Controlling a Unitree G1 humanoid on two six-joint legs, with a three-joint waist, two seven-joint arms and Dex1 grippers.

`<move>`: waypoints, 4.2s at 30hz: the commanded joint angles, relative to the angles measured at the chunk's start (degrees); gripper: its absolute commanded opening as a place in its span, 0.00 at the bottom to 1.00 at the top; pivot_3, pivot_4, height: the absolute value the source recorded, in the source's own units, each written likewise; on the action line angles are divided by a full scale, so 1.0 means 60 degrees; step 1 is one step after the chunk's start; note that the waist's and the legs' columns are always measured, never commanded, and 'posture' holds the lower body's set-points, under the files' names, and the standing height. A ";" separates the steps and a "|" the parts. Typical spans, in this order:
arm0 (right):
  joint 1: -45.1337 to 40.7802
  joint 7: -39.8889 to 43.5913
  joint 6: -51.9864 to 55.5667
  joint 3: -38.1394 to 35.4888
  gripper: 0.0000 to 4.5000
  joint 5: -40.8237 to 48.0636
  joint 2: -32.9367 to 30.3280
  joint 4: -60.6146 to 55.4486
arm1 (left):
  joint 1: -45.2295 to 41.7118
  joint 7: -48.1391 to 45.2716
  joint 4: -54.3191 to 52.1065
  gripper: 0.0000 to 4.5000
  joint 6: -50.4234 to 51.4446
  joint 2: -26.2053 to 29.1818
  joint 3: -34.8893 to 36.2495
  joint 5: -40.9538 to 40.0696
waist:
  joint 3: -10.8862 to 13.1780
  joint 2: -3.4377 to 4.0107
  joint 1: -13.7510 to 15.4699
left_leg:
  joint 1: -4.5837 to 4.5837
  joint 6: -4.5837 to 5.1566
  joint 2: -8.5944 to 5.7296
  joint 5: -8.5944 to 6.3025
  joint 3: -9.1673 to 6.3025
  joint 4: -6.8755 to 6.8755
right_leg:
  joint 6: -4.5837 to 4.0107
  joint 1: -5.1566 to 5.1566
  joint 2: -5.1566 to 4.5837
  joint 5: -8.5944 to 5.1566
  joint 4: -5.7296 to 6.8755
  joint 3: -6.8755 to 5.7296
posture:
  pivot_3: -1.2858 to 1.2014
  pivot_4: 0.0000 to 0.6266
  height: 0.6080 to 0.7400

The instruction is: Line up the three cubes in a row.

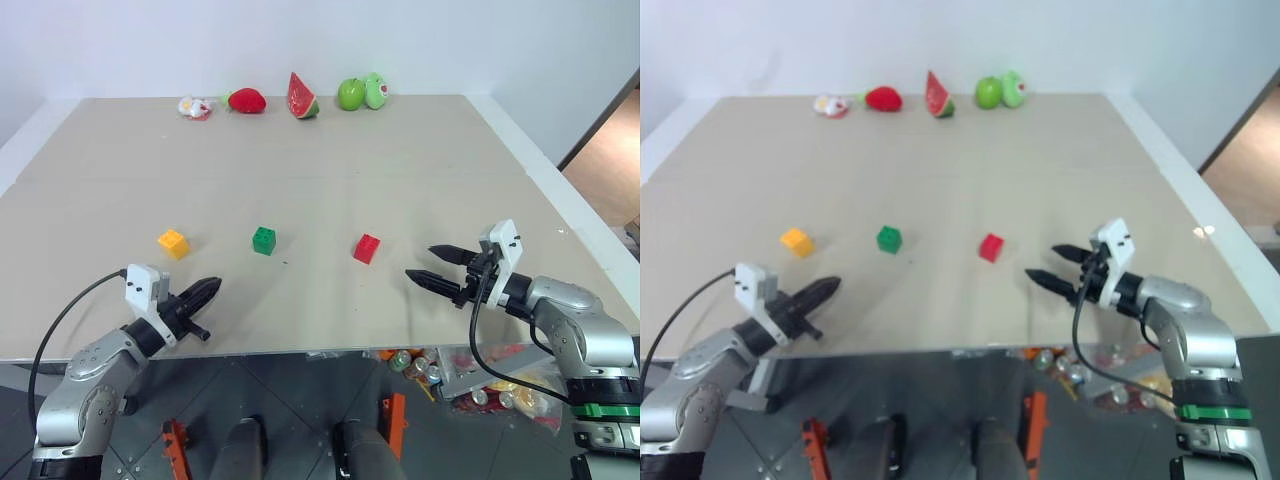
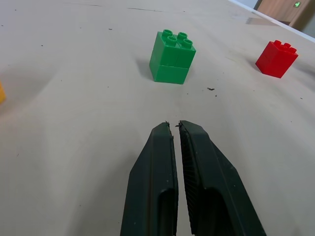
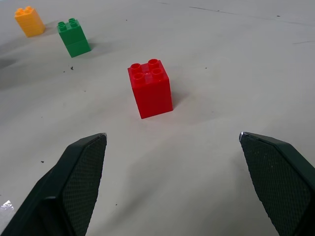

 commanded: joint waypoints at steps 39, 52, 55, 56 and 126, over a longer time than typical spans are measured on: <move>-0.0401 0.0367 -0.0638 0.0695 1.00 -0.0717 0.0174 -0.0169 | -0.0304 -0.1153 -0.1303 0.70 0.0822 0.0923 -0.0535 -0.0746 | -0.0001 -0.0005 0.0001 | 0.0008 0.0000 0.0006 -0.0004 0.0006 0.0005 | -0.0003 0.0007 0.0006 0.0001 0.0001 0.0001 | 0.52 0.24 1.00; -0.1703 -0.0026 -0.1408 0.1494 1.00 -0.1802 0.0740 0.1416 | -0.1494 -0.2272 -0.0876 0.99 -0.0458 0.1390 -0.1852 0.0921 | -0.0002 -0.0005 -0.0002 | 0.0014 0.0001 0.0006 -0.0003 0.0005 0.0009 | -0.0006 0.0010 0.0012 0.0010 0.0001 0.0003 | 0.52 0.24 1.00; -0.2286 0.0043 -0.1831 0.1757 1.00 -0.2128 0.1045 0.2250 | -0.1940 -0.2440 -0.0827 0.99 -0.0464 0.1313 -0.2196 0.1078 | -0.0001 -0.0005 -0.0002 | 0.0012 0.0003 0.0008 -0.0002 0.0004 0.0009 | -0.0006 0.0011 0.0018 0.0010 0.0002 0.0004 | 0.52 0.24 1.00; -0.2398 0.0053 -0.1906 0.1796 1.00 -0.2187 0.1108 0.2431 | -0.1993 -0.2470 -0.0798 0.99 -0.0489 0.1307 -0.2243 0.1122 | -0.0002 -0.0005 -0.0002 | 0.0012 0.0003 0.0008 -0.0002 0.0004 0.0009 | -0.0006 0.0012 0.0021 0.0010 0.0002 0.0007 | 0.52 0.24 1.00; -0.3658 0.5271 -0.3788 0.2887 0.99 -0.2660 0.0371 0.3549 | -0.1125 -0.1604 -0.0256 1.00 -0.0290 0.1365 -0.1699 0.1486 | 0.0000 -0.0003 0.0027 | 0.0059 0.0001 0.0033 -0.0002 0.0012 0.0011 | -0.0017 0.0017 0.0081 0.0017 0.0041 0.0089 | 0.52 0.24 1.00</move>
